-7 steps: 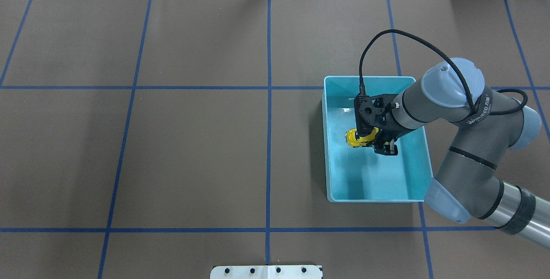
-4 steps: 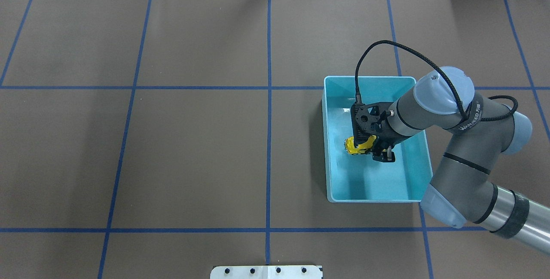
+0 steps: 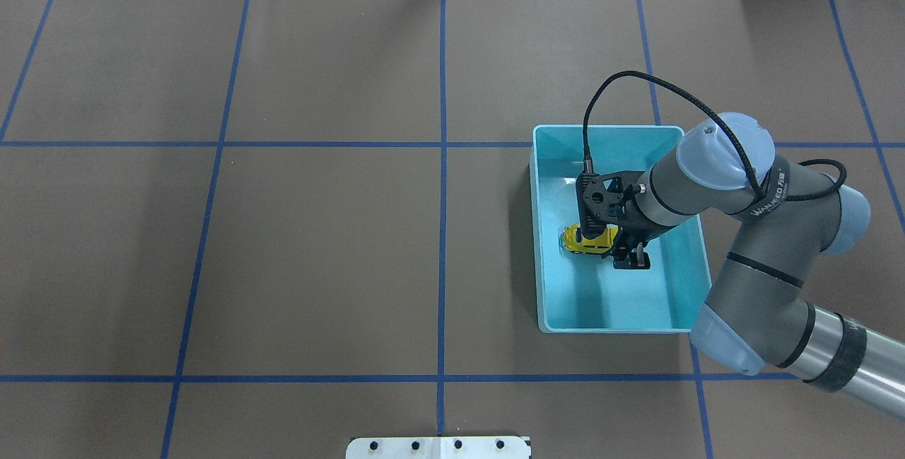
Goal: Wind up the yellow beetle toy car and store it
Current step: 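Open the right gripper and withdraw the right arm from the bin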
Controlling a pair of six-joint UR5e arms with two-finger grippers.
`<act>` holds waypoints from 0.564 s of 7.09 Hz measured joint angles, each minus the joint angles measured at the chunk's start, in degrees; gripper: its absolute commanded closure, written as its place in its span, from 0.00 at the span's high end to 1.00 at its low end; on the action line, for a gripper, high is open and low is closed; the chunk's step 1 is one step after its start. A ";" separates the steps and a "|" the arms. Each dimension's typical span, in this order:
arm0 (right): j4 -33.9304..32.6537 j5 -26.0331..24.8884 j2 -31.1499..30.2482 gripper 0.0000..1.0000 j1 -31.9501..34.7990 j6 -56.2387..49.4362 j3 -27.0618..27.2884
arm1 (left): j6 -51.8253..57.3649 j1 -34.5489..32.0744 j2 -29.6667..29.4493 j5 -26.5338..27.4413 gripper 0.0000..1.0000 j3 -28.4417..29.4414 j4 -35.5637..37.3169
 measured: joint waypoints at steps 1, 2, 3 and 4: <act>0.03 1.02 0.32 1.00 1.10 0.07 0.42 | 0.00 0.00 0.00 0.00 1.00 0.00 0.00; -0.44 3.59 1.27 1.00 3.48 0.84 1.52 | 0.00 0.00 0.00 0.02 1.00 0.00 0.00; -1.88 6.88 2.30 1.00 7.52 3.90 3.70 | 0.00 0.00 0.01 0.05 1.00 0.00 0.00; -3.34 10.10 2.77 1.00 13.07 10.86 5.85 | 0.00 0.00 0.05 0.07 1.00 0.00 0.00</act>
